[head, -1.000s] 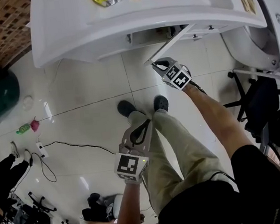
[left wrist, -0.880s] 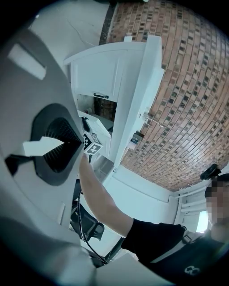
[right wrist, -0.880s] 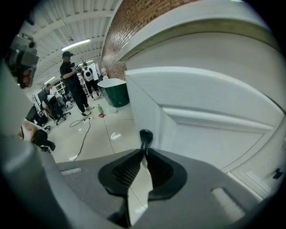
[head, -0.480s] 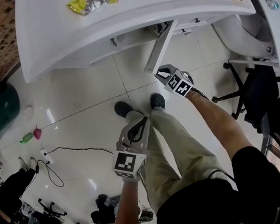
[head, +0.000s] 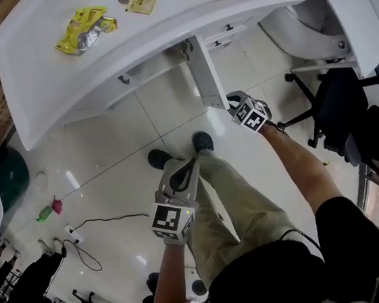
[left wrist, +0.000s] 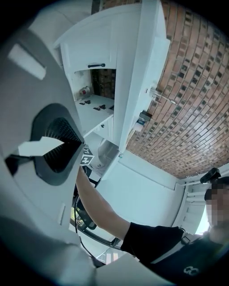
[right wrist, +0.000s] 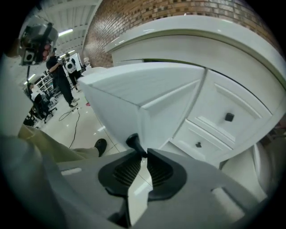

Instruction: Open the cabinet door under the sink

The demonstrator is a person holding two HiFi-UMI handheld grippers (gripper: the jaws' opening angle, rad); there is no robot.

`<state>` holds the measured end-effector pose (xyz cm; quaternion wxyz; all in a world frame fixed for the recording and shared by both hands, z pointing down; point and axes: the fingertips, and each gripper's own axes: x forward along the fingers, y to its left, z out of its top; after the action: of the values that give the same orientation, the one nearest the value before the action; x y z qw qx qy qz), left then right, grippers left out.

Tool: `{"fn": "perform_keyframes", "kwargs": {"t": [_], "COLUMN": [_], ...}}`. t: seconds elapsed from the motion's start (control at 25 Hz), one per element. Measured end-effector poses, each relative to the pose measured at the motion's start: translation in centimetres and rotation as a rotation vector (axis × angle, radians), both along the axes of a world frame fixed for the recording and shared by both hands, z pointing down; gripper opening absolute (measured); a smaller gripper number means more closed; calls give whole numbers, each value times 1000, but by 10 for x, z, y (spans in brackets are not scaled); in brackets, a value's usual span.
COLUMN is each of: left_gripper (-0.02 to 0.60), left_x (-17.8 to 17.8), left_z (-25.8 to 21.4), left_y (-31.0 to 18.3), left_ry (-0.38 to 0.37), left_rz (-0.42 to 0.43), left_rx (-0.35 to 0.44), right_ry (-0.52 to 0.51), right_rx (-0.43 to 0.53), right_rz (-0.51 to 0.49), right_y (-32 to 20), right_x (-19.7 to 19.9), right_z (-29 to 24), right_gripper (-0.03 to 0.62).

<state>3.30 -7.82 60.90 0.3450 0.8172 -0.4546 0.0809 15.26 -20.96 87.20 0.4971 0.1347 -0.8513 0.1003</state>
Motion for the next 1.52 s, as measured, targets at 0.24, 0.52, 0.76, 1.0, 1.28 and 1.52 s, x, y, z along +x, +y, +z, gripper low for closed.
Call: {"fn": "perform_keyframes", "kwargs": {"t": [0.24,0.52,0.76,1.0,1.28,1.52], "left_gripper": [12,12,12,12,12,12], "left_x": [30,53,54,46,43,29], "left_z": [-4,-11,-45,-84,-118,-148], "left_y": [-9,-7,-15,-9,35,107], "left_ry": [-10,-27,-54,-48,-91,-118], "left_rz": [87,164,156,85,91,58], "left_rx": [-4,-18,23,42,67,115], "right_ry": [14,-32,-104,-198,-324,-446], "right_rx": [0,14,42,84,149,183], "right_rz": [99,166,263,300,289,239], "right_y": [-22,-15,-3,21,68,143], "right_x": [40,48,60,45,-1,-43], "right_z": [-1,-20,-73,-143,-227,-311], "right_gripper": [25,25,24,22,17,2]}}
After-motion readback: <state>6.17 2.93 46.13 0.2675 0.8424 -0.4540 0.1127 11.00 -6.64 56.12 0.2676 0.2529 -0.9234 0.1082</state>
